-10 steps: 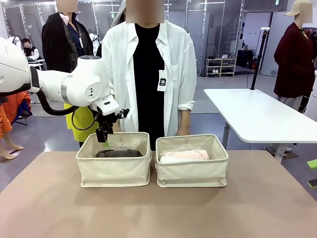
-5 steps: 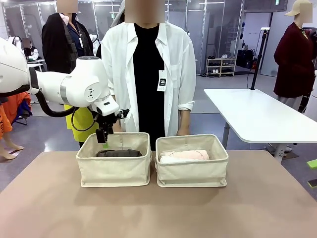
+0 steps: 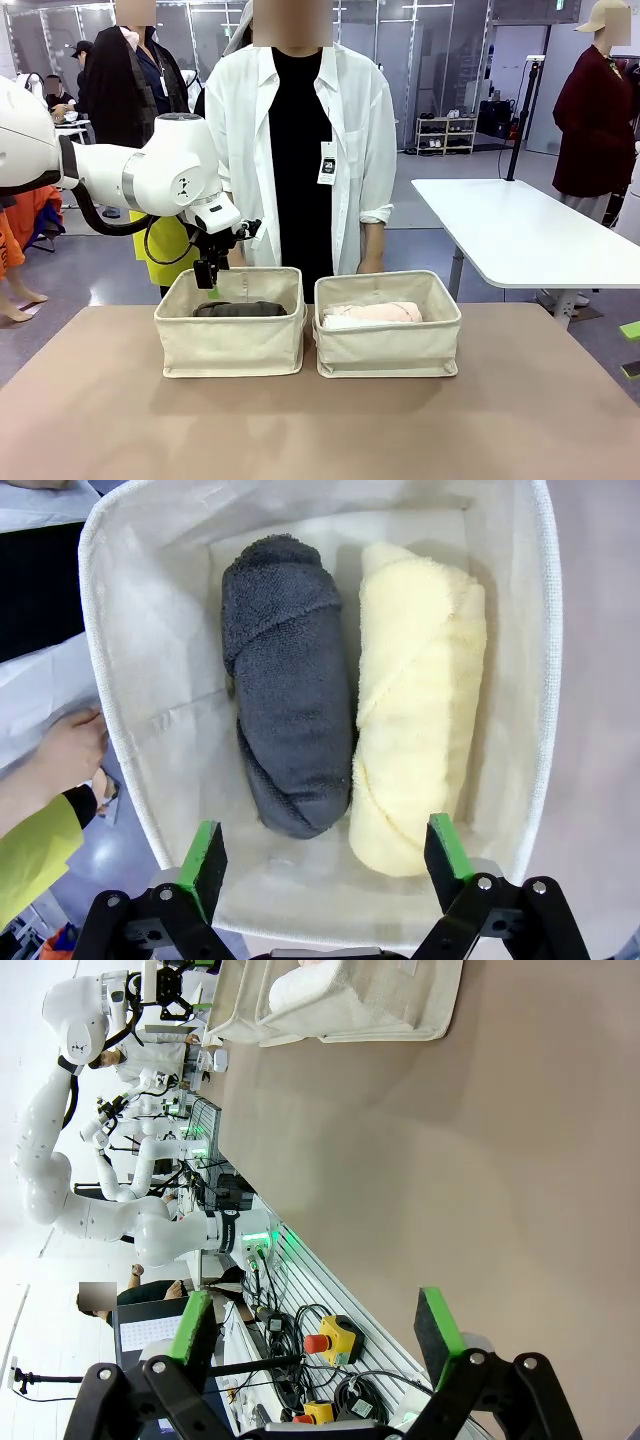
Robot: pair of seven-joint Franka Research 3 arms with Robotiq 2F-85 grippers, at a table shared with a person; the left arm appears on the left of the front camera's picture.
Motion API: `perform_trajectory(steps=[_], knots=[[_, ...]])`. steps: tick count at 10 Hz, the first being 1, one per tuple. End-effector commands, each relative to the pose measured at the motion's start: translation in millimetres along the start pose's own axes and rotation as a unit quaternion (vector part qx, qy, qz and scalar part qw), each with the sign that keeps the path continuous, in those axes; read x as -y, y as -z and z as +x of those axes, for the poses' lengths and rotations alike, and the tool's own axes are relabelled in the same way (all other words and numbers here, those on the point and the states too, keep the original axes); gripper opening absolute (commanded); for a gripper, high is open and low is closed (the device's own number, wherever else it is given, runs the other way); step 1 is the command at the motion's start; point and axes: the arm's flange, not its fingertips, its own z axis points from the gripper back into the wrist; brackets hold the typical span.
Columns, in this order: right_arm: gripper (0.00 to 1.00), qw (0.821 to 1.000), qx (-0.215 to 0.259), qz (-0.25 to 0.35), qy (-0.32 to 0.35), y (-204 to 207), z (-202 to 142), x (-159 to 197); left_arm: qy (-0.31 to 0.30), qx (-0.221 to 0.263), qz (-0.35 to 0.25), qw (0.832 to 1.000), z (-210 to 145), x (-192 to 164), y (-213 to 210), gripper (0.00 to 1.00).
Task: Divide the towels into two baskets.
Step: Pick up one hotel-folded towel from the bottom of the table and place it in the Fabric basket indicated by the person.
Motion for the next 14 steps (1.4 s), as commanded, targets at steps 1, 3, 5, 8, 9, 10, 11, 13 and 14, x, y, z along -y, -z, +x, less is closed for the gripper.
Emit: perform_trajectory(steps=[1, 3, 5, 8, 9, 10, 11, 13, 14], knots=[[1.0, 1.0, 0.002, 0.003, -0.003, 0.3, -2.6, -3.5, 0.0, 0.0, 0.0, 1.0, 0.0, 0.1, 0.1, 1.0], [1.0, 1.0, 0.002, 0.003, -0.003, 0.3, -2.6, -3.5, -0.099, 0.141, -0.092, 0.981, -66.0, 22.6, -60.2, 1.0], [1.0, 1.0, 0.002, 0.003, -0.003, 0.3, -2.6, -3.5, -0.181, 0.168, -0.133, 0.96, -127.5, 57.8, -92.8, 1.0], [1.0, 1.0, 0.002, 0.003, -0.003, 0.3, -2.6, -3.5, -0.309, 0.339, -0.202, 0.865, -195.0, 117.7, -98.0, 1.0], [1.0, 1.0, 0.002, 0.003, -0.003, 0.3, -2.6, -3.5, -0.37, 0.361, -0.222, 0.827, -231.4, 143.8, -89.8, 1.0], [1.0, 1.0, 0.002, 0.003, -0.003, 0.3, -2.6, -3.5, -0.413, 0.381, -0.244, 0.79, -270.9, 170.2, -79.7, 1.0], [1.0, 1.0, 0.002, 0.003, -0.003, 0.3, -2.6, -3.5, -0.451, 0.403, -0.26, 0.753, -313.2, 198.8, -64.0, 1.0], [1.0, 1.0, 0.002, 0.003, -0.003, 0.3, -2.6, -3.5, -0.502, 0.448, -0.268, 0.689, -378.5, 240.2, -40.2, 1.0], [1.0, 1.0, 0.002, 0.003, -0.003, 0.3, -2.6, -3.5, -0.514, 0.457, -0.28, 0.67, -405.0, 258.3, -25.6, 1.0]])
